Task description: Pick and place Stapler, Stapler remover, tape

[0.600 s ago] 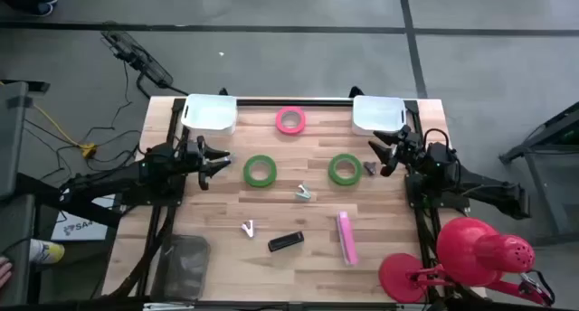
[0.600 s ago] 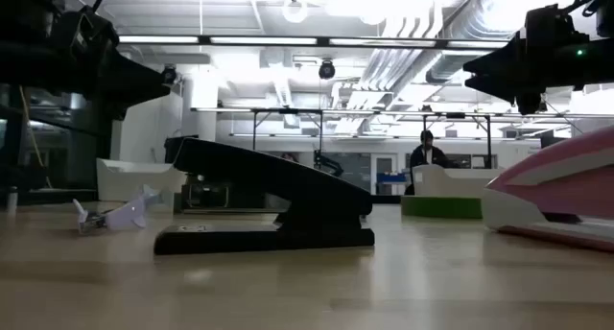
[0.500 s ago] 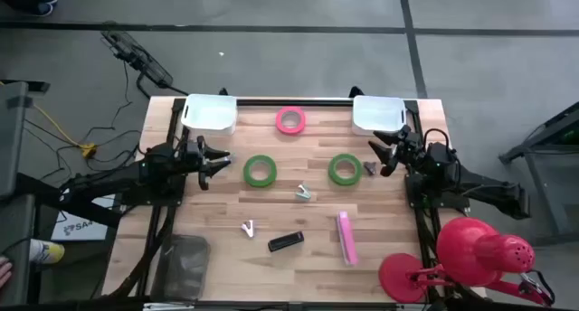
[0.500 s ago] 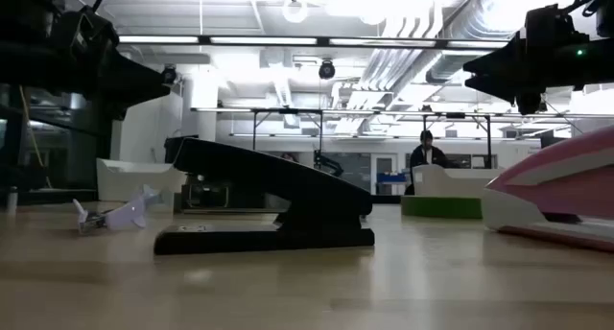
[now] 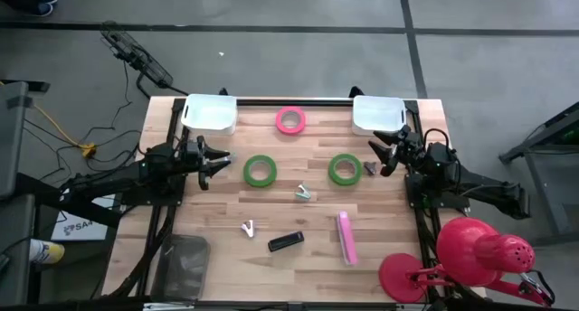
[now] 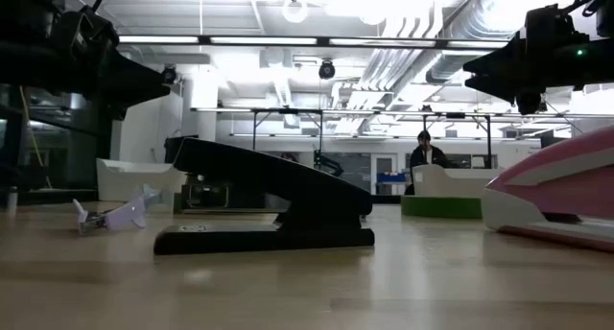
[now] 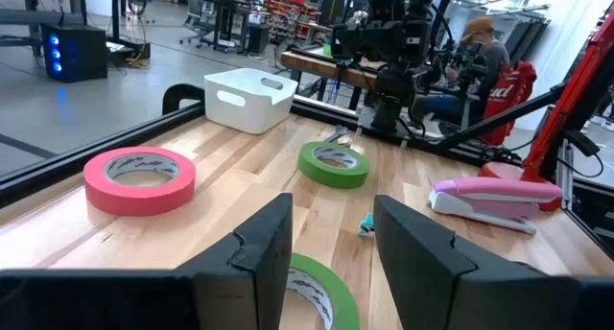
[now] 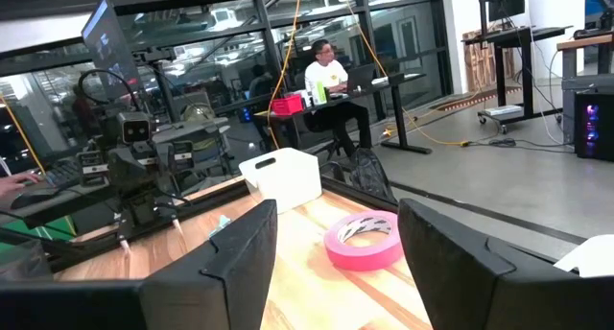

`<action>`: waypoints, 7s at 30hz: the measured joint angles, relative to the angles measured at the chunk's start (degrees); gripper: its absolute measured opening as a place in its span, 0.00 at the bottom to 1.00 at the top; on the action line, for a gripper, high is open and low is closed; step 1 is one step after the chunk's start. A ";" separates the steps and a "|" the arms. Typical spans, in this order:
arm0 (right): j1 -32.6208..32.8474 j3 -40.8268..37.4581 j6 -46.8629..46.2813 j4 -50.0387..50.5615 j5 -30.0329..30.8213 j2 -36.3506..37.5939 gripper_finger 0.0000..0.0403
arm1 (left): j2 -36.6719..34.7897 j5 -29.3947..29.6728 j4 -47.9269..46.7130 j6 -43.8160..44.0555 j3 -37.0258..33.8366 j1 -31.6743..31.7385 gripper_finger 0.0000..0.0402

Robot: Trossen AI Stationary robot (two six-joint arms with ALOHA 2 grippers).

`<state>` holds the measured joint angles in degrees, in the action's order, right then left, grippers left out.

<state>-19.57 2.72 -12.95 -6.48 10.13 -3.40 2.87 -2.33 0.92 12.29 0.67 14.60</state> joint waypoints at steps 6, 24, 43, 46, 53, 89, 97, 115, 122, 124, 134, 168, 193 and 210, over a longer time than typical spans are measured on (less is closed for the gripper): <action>-0.02 0.00 -0.02 0.00 0.00 0.00 0.52 | 0.00 0.00 0.01 -0.02 0.00 -0.01 0.37; -0.02 0.01 -0.01 0.00 0.00 0.00 0.52 | -0.02 0.00 0.01 -0.02 0.00 0.01 0.37; -0.01 0.00 -0.01 -0.01 0.00 0.00 0.52 | -0.01 0.00 -0.01 0.00 0.00 0.00 0.37; -0.01 0.00 0.00 0.00 0.00 0.00 0.52 | 0.00 0.00 -0.01 0.00 0.00 0.01 0.37; -0.01 0.02 0.00 0.00 0.00 0.00 0.52 | -0.02 0.00 0.01 -0.02 0.00 0.01 0.37; 0.00 0.01 -0.01 0.00 0.00 0.00 0.52 | 0.00 -0.01 0.01 0.00 0.00 0.01 0.37; -0.02 0.00 -0.02 0.00 0.00 0.00 0.52 | -0.01 0.00 -0.01 0.00 0.00 0.01 0.37; -0.02 0.00 -15.85 -0.60 -4.24 -0.23 0.52 | 0.00 -0.01 0.00 0.00 0.00 0.00 0.37; -0.02 3.86 -19.64 7.14 -5.41 -4.55 0.52 | 0.00 0.00 0.00 -0.02 0.00 0.00 0.37; -0.02 6.61 -18.54 10.17 -5.36 -6.77 0.52 | 0.00 0.00 -0.01 0.00 0.00 0.01 0.37; 0.00 24.99 -15.45 29.48 -3.19 -27.27 0.52 | 0.00 0.00 0.00 -0.01 0.00 -0.01 0.37; -1.54 51.52 -19.93 57.57 -6.35 -81.45 0.73 | 0.00 0.00 0.00 0.00 0.00 0.00 0.37; -4.95 51.54 6.76 53.09 -5.57 -94.22 0.74 | 0.00 -0.01 -0.01 -0.01 0.00 0.01 0.37; -6.78 51.76 2.62 51.30 -10.49 -97.00 0.56 | 0.00 0.00 -0.01 -0.02 0.00 0.00 0.37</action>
<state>-26.36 54.48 -10.33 44.82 -0.36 -100.40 2.87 -2.33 0.91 12.27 0.67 14.59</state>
